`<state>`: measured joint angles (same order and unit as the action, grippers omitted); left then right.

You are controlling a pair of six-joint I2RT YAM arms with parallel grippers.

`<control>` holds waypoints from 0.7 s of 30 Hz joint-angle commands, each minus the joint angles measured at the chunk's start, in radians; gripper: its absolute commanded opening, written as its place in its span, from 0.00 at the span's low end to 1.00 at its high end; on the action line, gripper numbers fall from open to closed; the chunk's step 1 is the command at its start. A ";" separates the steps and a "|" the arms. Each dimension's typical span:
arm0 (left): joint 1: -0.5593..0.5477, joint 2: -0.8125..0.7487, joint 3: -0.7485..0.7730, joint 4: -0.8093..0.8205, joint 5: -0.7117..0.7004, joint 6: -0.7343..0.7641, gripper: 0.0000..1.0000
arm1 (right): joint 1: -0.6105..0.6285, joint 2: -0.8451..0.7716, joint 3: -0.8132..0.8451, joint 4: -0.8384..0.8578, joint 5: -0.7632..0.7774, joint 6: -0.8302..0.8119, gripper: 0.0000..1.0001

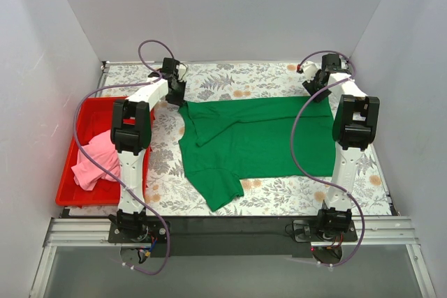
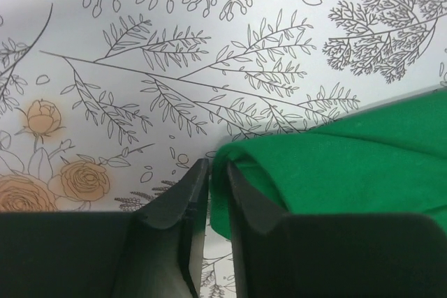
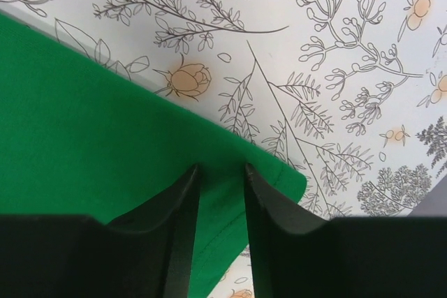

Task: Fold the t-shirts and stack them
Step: Fold the tshirt

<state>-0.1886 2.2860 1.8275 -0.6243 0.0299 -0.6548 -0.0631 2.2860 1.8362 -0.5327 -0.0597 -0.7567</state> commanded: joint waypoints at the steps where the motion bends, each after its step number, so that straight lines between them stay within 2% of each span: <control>1: 0.014 -0.080 -0.001 -0.014 0.045 0.029 0.17 | -0.003 -0.029 -0.011 -0.047 -0.035 0.022 0.40; 4: 0.012 -0.137 0.054 -0.029 0.096 0.032 0.25 | 0.014 -0.092 -0.011 -0.067 -0.097 0.031 0.47; 8: 0.012 -0.183 0.075 -0.106 0.134 0.023 0.27 | 0.035 -0.180 -0.003 -0.096 -0.182 0.057 0.48; 11: 0.012 -0.281 -0.017 -0.120 0.302 0.027 0.27 | 0.062 -0.246 -0.002 -0.136 -0.290 0.085 0.48; 13: 0.011 -0.353 -0.131 -0.112 0.413 0.015 0.27 | 0.107 -0.281 -0.008 -0.144 -0.388 0.118 0.48; 17: 0.003 -0.422 -0.298 -0.095 0.542 -0.029 0.29 | 0.195 -0.289 0.018 -0.141 -0.509 0.203 0.45; 21: -0.024 -0.453 -0.410 -0.072 0.574 -0.058 0.32 | 0.333 -0.208 0.084 -0.139 -0.578 0.261 0.40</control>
<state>-0.1940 1.8599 1.4822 -0.6975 0.5041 -0.6792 0.1917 2.0178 1.8729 -0.6514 -0.5125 -0.5739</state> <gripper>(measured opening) 0.316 0.409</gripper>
